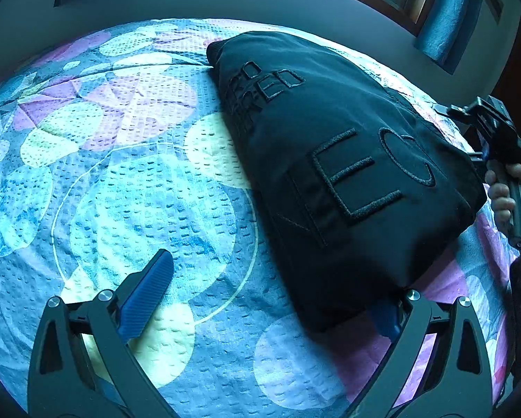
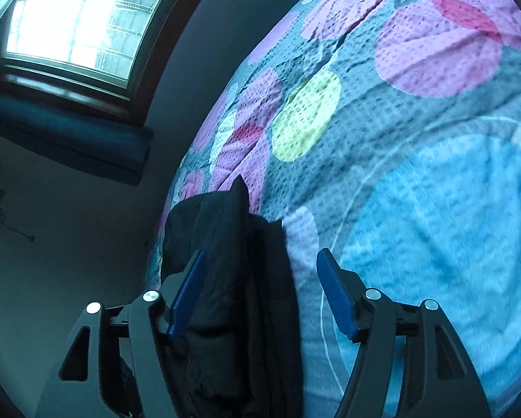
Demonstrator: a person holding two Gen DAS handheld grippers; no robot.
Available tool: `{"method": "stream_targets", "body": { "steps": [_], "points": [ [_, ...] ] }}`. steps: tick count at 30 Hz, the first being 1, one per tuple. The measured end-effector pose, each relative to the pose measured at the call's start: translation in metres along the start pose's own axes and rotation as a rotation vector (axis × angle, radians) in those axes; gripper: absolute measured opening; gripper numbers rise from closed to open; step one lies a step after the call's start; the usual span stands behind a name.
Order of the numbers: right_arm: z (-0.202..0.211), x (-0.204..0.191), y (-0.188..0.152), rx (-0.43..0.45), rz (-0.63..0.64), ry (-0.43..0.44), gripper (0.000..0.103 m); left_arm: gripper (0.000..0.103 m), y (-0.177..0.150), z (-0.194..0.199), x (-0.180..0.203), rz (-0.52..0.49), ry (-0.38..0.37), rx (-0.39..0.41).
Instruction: Fold small clothes
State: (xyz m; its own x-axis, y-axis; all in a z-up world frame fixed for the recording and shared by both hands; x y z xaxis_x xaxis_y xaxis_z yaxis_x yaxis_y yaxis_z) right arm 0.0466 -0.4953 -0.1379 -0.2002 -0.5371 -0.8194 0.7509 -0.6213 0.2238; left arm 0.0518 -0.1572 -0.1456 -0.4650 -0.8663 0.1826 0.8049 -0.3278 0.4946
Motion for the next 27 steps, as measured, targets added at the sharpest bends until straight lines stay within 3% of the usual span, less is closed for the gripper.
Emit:
{"method": "stream_targets", "body": {
  "steps": [6,11,12,14,15,18,22,27],
  "points": [
    [0.011,-0.012,-0.063,-0.048,0.020,0.062,0.067,0.099,0.000,-0.001,0.000,-0.004,0.008,-0.004],
    [0.012,-0.021,-0.099,-0.036,0.102,-0.030,0.067,0.099,0.000,0.000,0.000,0.000,0.004,-0.001],
    [0.015,-0.021,-0.102,-0.008,0.122,-0.083,0.065,0.099,0.000,0.001,-0.001,0.002,0.002,-0.002],
    [0.016,-0.016,-0.105,0.009,0.142,-0.159,0.032,0.099,0.000,0.001,-0.001,0.004,0.000,-0.002],
    [0.014,-0.015,-0.109,-0.013,0.140,-0.142,0.028,0.099,0.000,0.001,-0.001,0.004,0.000,-0.002],
    [0.008,-0.004,-0.110,-0.023,0.135,-0.158,0.026,0.100,0.000,0.000,-0.001,0.004,-0.003,-0.007],
    [0.004,0.013,-0.108,-0.025,0.076,-0.083,0.025,0.100,0.000,-0.003,-0.001,-0.001,-0.008,-0.013],
    [0.007,0.014,-0.108,-0.016,0.068,-0.051,0.025,0.100,0.001,-0.003,-0.001,-0.003,-0.011,-0.014]
  ]
}}
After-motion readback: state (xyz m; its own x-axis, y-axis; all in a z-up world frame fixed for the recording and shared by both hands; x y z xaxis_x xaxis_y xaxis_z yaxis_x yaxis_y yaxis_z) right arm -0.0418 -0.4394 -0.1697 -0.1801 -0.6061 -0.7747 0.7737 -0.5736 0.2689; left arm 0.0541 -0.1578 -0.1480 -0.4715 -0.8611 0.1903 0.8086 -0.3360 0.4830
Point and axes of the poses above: each gripper's, at about its wrist camera, not at the fingertips, and z roughly against the way its jaws point, x to its right, y to its top, the point moved 9 cm from there along -z, roughly the way its jaws point, and after that the axes turned 7 degrees about -x, right-handed, at the moved point
